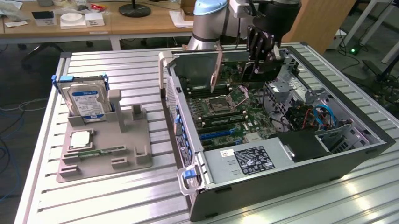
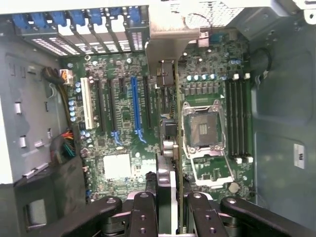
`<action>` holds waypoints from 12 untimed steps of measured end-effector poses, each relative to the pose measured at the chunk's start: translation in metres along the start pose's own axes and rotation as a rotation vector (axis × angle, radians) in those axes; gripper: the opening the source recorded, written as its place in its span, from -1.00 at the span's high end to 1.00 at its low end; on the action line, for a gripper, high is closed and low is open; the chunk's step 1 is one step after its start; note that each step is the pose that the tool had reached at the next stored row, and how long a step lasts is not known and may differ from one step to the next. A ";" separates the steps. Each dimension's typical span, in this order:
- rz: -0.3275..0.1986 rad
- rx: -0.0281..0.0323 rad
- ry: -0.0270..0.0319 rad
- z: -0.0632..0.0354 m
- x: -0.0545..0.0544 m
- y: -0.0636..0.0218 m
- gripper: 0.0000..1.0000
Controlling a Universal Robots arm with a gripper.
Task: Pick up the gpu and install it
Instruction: 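Insert the gpu into the slot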
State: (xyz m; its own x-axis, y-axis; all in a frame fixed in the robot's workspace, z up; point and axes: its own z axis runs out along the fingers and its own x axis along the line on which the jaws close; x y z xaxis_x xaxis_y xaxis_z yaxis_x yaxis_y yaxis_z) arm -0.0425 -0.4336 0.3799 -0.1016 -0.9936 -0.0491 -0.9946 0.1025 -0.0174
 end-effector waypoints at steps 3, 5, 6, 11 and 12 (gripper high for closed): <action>0.000 0.0000 0.0000 0.0022 0.005 -0.0005 0.44; 0.000 0.0001 -0.0002 0.0051 0.006 -0.0003 0.44; -0.001 0.0000 0.0000 0.0068 0.006 0.0000 0.44; -0.015 0.0020 -0.0008 0.0137 0.007 0.0030 0.44; -0.021 0.0018 -0.0010 0.0149 0.007 0.0035 0.44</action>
State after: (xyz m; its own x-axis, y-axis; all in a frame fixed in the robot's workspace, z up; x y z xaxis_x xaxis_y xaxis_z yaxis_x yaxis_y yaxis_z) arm -0.0463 -0.4393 0.3647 -0.0809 -0.9955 -0.0497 -0.9964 0.0820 -0.0202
